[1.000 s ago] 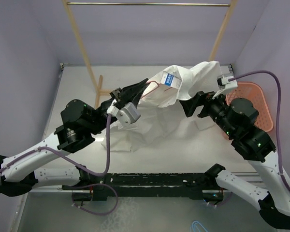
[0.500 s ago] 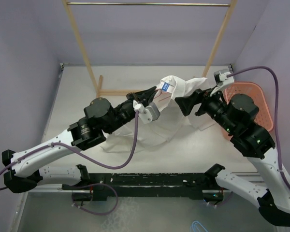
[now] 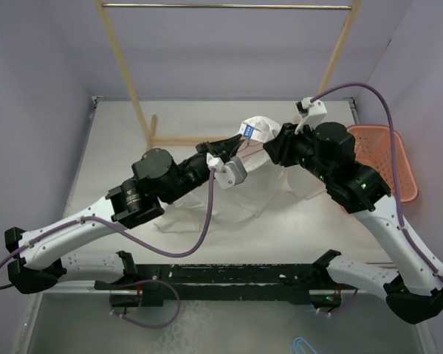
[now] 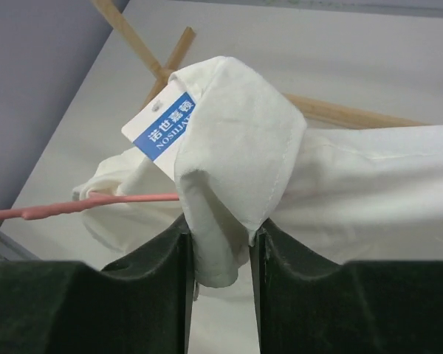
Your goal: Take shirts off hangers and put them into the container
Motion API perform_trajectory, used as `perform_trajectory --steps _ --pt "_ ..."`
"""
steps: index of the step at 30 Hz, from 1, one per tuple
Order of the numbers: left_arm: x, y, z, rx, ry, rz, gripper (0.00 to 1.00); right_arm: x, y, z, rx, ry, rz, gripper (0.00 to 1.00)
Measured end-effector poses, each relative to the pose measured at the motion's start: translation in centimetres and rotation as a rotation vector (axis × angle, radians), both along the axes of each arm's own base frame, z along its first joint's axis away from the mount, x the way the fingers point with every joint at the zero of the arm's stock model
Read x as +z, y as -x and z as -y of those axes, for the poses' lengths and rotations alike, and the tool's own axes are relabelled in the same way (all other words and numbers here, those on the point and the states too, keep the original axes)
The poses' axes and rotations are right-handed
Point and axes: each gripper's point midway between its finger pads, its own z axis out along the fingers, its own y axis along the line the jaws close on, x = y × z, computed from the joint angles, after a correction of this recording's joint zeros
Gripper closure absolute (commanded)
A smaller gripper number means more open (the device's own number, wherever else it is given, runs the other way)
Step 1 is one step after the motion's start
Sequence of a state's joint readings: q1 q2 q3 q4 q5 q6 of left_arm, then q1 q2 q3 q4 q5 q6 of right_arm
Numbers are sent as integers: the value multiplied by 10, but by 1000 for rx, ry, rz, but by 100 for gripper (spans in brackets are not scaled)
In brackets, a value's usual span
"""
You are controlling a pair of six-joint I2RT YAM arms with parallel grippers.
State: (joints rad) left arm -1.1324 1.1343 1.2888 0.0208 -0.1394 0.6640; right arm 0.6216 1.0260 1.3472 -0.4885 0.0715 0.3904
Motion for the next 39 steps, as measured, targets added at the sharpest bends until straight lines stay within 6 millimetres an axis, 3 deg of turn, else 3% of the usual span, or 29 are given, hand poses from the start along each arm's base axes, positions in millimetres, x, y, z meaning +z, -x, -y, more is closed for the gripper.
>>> perform_trajectory --steps 1,6,13,20,25,29,33,36,39 --pt "-1 0 0 2 -3 -1 100 -2 -2 4 -28 7 -6 100" --pt "1 1 -8 13 5 -3 100 0 -1 39 -174 53 15 100" --pt "22 35 -56 -45 73 -47 100 28 12 101 -406 98 124 100" --pt "30 72 -102 -127 129 -109 100 51 21 136 -542 112 204 100" --pt "44 101 -136 -197 216 -115 100 50 17 128 -512 115 199 100" --pt "54 110 -151 -213 271 -112 100 43 7 97 -390 113 160 100" --pt "54 102 -148 -187 299 -110 100 26 0 63 -252 106 110 100" --pt "50 90 -133 -159 309 -105 100 1 0 36 -132 98 41 100" --pt "46 72 -116 -112 304 -99 100 -20 -1 31 -133 53 -29 100"
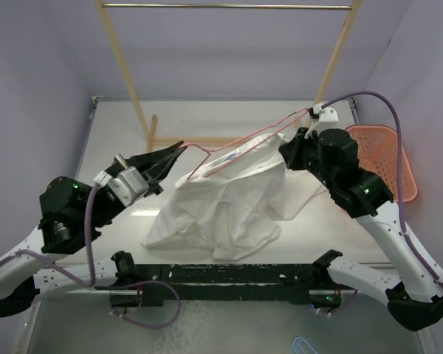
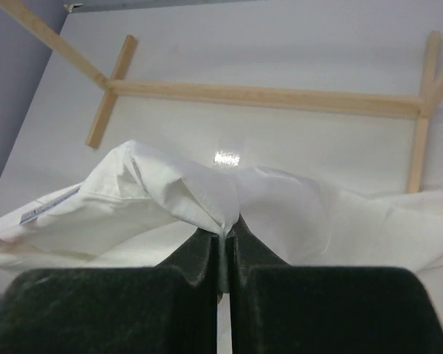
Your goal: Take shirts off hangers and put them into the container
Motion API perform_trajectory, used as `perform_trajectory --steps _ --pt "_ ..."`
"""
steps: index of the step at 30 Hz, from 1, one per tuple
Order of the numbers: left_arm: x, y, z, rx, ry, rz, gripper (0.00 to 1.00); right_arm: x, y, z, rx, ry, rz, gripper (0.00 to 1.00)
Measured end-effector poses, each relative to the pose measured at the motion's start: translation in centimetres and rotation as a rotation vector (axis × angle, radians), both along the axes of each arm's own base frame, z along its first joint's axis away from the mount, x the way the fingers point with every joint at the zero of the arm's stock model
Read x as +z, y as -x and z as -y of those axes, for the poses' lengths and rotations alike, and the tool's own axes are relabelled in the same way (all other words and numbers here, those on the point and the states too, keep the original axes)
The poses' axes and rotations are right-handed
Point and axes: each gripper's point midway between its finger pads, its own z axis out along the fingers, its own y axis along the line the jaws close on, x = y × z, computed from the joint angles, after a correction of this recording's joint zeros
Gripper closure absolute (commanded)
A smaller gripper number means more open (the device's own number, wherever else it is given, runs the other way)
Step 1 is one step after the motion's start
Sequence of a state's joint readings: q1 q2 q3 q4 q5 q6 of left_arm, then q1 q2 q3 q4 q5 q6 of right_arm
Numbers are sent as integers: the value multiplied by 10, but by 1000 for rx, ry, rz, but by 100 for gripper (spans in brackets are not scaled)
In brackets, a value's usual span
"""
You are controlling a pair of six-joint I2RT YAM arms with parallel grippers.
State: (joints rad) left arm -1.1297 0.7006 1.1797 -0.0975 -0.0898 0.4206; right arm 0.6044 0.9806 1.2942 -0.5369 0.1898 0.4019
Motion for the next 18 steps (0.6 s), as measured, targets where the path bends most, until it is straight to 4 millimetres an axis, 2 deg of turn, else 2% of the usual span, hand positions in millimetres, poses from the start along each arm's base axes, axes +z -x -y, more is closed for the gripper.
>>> perform_trajectory --steps 5,6,8,12,18 --pt "11 -30 19 113 28 42 100 -16 2 10 -69 -70 -48 100" --pt "14 -34 20 131 40 49 100 -16 4 11 -76 -81 -51 96" --pt "21 -42 21 175 61 68 100 -19 8 13 -83 -97 -54 56" --pt "34 -56 25 246 82 98 100 -33 15 21 -107 -94 -75 17" --pt "42 -57 19 273 101 120 100 -45 30 28 -95 -69 -87 15"
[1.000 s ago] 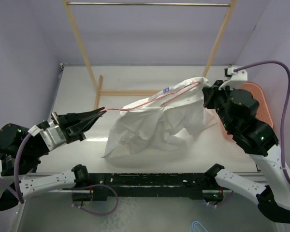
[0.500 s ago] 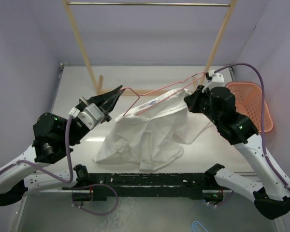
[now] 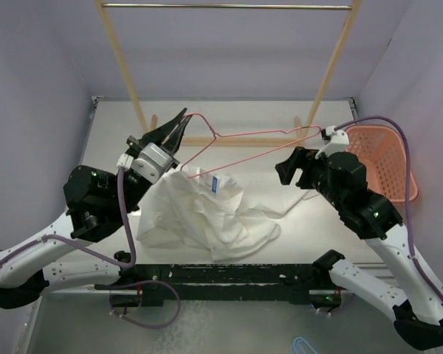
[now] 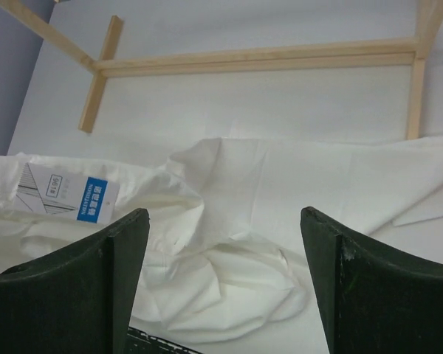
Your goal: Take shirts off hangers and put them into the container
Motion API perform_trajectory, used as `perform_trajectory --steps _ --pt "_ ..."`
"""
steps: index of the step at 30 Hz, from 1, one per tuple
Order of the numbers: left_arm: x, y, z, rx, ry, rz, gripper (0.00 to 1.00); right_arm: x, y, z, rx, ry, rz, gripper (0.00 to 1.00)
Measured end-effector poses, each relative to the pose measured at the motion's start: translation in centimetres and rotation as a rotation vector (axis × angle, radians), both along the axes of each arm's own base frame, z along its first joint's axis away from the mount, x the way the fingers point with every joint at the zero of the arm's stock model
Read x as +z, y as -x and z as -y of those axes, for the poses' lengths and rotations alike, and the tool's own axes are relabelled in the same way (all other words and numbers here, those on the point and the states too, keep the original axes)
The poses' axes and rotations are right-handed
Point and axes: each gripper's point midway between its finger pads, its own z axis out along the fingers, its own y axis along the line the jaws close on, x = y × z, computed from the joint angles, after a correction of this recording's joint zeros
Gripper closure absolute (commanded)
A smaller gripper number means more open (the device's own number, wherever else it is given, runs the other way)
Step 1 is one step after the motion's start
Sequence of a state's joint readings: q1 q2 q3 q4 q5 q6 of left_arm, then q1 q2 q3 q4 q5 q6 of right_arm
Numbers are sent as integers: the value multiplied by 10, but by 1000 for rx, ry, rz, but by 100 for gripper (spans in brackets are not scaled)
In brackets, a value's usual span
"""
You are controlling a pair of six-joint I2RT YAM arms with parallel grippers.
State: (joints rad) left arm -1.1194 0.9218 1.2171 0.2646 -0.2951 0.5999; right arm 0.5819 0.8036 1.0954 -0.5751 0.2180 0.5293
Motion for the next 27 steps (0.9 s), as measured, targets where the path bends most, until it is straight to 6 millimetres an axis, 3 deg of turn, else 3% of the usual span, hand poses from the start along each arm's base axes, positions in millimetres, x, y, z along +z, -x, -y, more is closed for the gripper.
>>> perform_trajectory --steps 5,11,14,18,23,26,27 --pt "4 6 -7 -18 19 10 100 10 12 -5 73 -7 36 21" --pt "12 6 -4 -20 11 8 100 51 37 -13 193 -77 116 27" --pt "9 -5 0 25 42 2 100 71 61 -15 277 -133 174 16" --pt "-24 -35 16 107 57 -40 100 86 88 -15 361 -185 232 19" --pt "-73 -73 49 146 -32 -135 100 83 98 -21 424 -187 214 53" --pt "-82 -80 48 151 -74 -149 100 76 99 -25 448 -175 183 57" --pt "-82 -82 44 155 -85 -150 100 73 100 -28 465 -173 168 54"
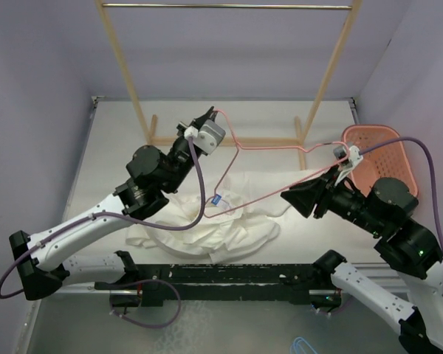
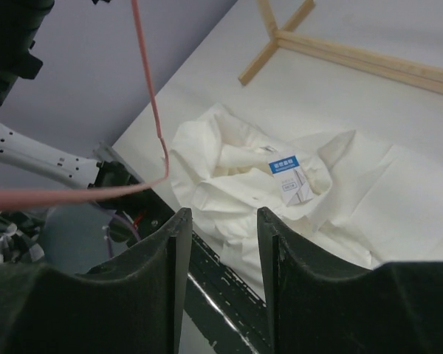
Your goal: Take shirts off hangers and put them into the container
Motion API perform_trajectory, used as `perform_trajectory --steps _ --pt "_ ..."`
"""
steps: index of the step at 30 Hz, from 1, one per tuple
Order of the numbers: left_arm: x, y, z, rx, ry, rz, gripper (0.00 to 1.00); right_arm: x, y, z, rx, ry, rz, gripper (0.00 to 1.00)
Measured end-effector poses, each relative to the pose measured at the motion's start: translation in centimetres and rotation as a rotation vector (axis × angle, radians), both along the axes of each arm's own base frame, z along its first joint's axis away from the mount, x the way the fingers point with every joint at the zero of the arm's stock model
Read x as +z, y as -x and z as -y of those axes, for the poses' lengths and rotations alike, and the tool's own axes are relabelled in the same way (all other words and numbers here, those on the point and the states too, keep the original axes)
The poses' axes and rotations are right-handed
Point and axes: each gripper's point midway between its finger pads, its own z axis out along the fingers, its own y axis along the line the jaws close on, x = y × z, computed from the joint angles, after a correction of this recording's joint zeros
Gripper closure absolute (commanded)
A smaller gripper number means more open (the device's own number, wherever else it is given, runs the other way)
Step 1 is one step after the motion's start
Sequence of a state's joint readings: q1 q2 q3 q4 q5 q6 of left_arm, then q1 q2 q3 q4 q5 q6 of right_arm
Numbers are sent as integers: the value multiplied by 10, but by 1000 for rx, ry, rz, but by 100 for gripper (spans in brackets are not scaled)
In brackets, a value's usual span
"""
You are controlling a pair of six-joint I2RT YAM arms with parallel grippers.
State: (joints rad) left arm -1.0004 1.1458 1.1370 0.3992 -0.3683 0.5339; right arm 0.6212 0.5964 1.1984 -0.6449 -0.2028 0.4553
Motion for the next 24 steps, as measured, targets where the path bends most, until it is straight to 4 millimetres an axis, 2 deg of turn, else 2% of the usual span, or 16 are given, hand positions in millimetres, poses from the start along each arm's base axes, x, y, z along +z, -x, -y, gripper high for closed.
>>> perform_trajectory --steps 2,3,4,5,10,14,16,17,18,19,20,22,24 --pt "4 -5 -11 20 -16 -5 100 -5 1 -5 25 13 -21 40" --pt "7 -8 -17 34 -14 -1 100 -8 0 -7 36 23 -31 29" --pt "10 -9 -24 47 -12 3 100 -10 0 -9 45 28 -40 4" --pt "14 -9 -32 64 -9 11 100 -12 -1 -11 53 37 -46 0" --pt "35 -5 -51 113 -10 66 100 -17 -7 -12 48 60 -51 0" --pt "50 0 -63 140 -13 110 100 -20 2 -20 111 22 -30 0" --pt "62 4 -71 150 -5 130 100 -25 14 -32 209 -13 -33 2" --pt "67 5 -73 151 0 136 100 -26 18 -37 246 -27 -40 12" --pt "74 8 -77 151 7 144 100 -27 22 -43 289 -42 -51 30" --pt "80 10 -79 151 12 150 100 -28 25 -49 330 -55 -61 43" --pt "86 13 -82 146 16 157 100 -28 27 -52 357 -61 -67 49" --pt "93 18 -83 129 8 167 100 -30 29 -61 411 -75 -105 55" --pt "94 22 -76 87 -35 169 100 -35 26 -65 427 -51 -137 56"
